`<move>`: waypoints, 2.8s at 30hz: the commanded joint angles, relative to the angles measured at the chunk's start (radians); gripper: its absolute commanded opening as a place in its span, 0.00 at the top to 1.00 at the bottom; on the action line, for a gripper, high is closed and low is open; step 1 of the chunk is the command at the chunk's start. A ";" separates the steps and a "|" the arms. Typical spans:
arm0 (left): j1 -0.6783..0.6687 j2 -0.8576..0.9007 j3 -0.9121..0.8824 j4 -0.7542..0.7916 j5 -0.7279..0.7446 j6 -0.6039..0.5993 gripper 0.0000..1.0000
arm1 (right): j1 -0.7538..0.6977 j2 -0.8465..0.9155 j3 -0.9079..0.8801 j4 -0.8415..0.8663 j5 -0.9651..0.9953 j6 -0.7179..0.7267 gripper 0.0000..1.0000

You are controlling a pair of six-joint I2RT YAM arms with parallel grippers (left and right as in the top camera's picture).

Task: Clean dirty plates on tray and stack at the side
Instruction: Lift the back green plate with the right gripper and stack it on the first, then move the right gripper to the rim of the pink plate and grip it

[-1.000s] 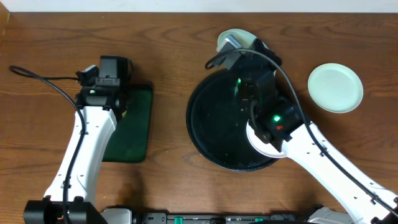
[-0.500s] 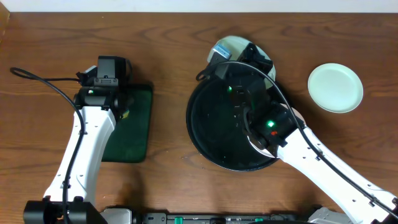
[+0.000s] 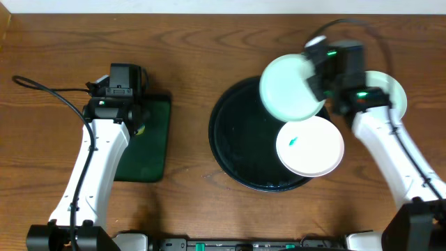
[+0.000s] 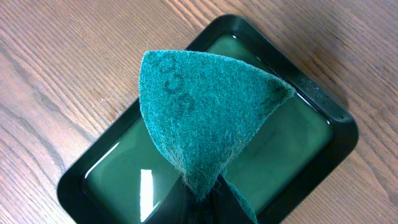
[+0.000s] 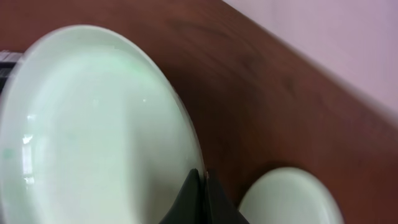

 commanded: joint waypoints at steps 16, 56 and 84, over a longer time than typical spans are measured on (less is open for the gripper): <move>0.003 -0.010 -0.005 -0.002 -0.005 -0.016 0.93 | -0.686 0.206 0.003 -0.018 -0.319 0.596 0.99; 0.003 -0.008 -0.006 0.015 0.077 -0.016 0.93 | -0.184 0.095 0.002 -0.670 -0.055 0.747 0.21; 0.003 -0.006 -0.006 0.028 0.077 -0.015 0.93 | -0.031 0.093 -0.195 -0.472 -0.080 0.748 0.89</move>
